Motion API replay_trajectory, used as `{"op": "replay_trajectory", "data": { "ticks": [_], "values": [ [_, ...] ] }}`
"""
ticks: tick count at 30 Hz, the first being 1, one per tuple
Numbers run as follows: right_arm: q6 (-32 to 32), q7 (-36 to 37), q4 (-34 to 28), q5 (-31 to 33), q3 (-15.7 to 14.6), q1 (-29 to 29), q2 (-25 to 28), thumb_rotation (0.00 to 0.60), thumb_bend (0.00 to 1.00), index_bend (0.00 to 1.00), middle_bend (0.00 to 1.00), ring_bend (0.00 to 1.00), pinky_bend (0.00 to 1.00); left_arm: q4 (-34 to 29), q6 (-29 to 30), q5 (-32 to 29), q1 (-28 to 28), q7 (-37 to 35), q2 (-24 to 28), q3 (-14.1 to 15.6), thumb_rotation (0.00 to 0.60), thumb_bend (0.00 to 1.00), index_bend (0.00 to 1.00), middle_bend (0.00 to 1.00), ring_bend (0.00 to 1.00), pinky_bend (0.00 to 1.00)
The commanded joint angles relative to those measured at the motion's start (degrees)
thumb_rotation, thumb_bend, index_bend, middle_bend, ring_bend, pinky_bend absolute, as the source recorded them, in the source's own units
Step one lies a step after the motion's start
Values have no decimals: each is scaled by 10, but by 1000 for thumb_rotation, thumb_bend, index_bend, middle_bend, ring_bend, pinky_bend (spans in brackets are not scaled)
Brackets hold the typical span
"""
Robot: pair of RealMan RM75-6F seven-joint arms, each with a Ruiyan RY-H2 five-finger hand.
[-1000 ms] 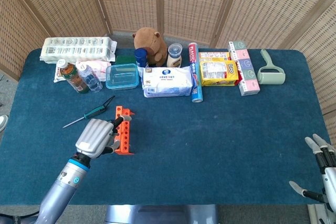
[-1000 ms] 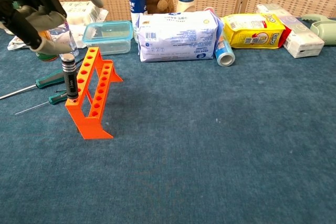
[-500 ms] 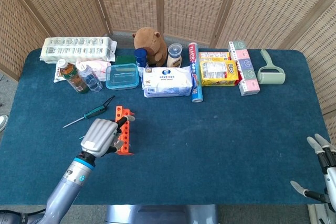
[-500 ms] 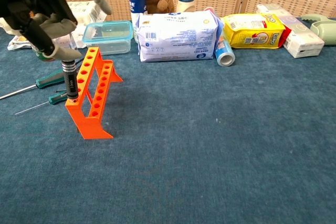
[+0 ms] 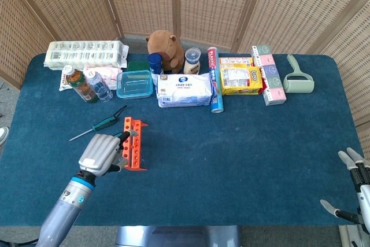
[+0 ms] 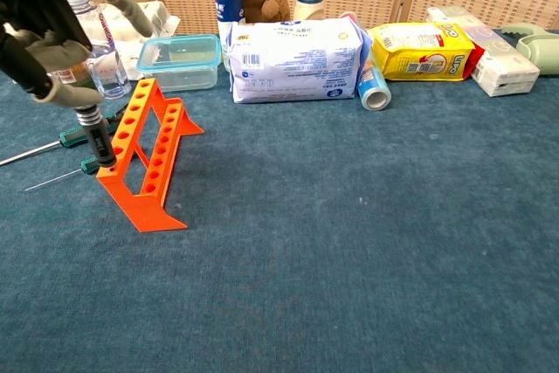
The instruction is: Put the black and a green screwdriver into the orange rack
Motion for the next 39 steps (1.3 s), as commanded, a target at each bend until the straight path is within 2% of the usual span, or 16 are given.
{"op": "replay_trajectory", "data": {
  "ticks": [1,19,26,31,39],
  "values": [
    [0,-1,0,0,0,0,0,600,33,0,0,9,0,-8,6,3,3,2,8,2,600,268,234,876,787,849],
    [1,1,1,0,0,-1,0,600,34,0,0,9,0,-7,-1,37,14,-33,27,1,600,269,234,876,787,849],
    [3,4,2,-2,-1,-2,1,600,34,0,0,9,0,-5,3,74,36,-63,62,10,600,268,235,832,743,849],
    [2,1,2,-4,-2,-2,0,600,34,0,0,9,0,36,-1,69,49,-102,87,6,600,268,234,807,725,848],
    [-7,-12,-1,-2,-2,1,-4,600,34,0,0,9,0,163,-57,-10,37,-182,76,-33,600,268,234,807,724,849]
  ]
}}
